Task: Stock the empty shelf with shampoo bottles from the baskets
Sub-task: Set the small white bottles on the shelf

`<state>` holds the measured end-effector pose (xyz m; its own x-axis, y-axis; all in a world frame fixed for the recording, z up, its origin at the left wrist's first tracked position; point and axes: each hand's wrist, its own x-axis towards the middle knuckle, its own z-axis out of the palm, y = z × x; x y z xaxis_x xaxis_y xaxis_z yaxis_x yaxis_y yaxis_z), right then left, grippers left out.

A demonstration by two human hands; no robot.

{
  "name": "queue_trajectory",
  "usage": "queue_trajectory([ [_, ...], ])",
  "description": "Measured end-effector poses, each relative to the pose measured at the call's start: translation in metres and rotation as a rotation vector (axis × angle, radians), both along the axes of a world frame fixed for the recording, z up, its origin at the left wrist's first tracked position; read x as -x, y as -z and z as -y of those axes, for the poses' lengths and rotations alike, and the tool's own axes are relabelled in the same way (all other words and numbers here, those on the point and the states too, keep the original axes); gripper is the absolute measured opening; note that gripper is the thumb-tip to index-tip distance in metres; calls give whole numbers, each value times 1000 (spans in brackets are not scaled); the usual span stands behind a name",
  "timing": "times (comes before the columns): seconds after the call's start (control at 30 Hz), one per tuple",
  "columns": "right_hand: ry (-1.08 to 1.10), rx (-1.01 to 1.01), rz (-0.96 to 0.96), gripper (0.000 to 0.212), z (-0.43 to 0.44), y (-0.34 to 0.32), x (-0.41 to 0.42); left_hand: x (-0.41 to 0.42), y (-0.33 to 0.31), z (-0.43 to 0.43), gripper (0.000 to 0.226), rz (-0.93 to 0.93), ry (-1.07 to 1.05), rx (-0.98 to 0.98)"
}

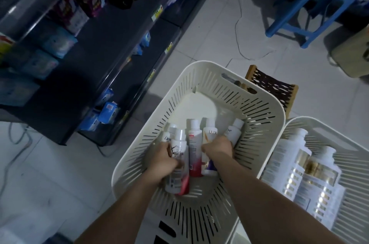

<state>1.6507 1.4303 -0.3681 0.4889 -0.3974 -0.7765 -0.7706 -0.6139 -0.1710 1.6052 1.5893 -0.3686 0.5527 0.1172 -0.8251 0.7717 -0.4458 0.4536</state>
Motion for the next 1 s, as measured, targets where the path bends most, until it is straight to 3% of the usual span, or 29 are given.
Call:
queue_trajectory([
  [0.07,1,-55,-11,23,-3,-5,-1,-2,-5,-5,39,-56,-208,151],
  [0.17,123,-181,-3,24,-6,-14,1,-8,-21,-7,37,-133,-482,421],
  [0.3,308,-364,30,17,-5,-26,4,-12,-43,-6,33,-93,-675,671],
  [0.43,316,-511,132,42,-4,-45,10,-3,-66,-3,29,-40,-726,756],
  [0.5,313,-554,185,44,-3,-58,14,6,-79,-2,27,-34,-768,782],
  [0.6,292,-606,242,44,1,-75,23,23,-101,2,34,-21,-782,796],
  [0.77,253,-707,323,40,1,-115,44,56,-135,10,54,170,-818,708],
  [1.0,139,-917,387,26,-13,-176,82,118,-181,9,34,325,-985,909],
])
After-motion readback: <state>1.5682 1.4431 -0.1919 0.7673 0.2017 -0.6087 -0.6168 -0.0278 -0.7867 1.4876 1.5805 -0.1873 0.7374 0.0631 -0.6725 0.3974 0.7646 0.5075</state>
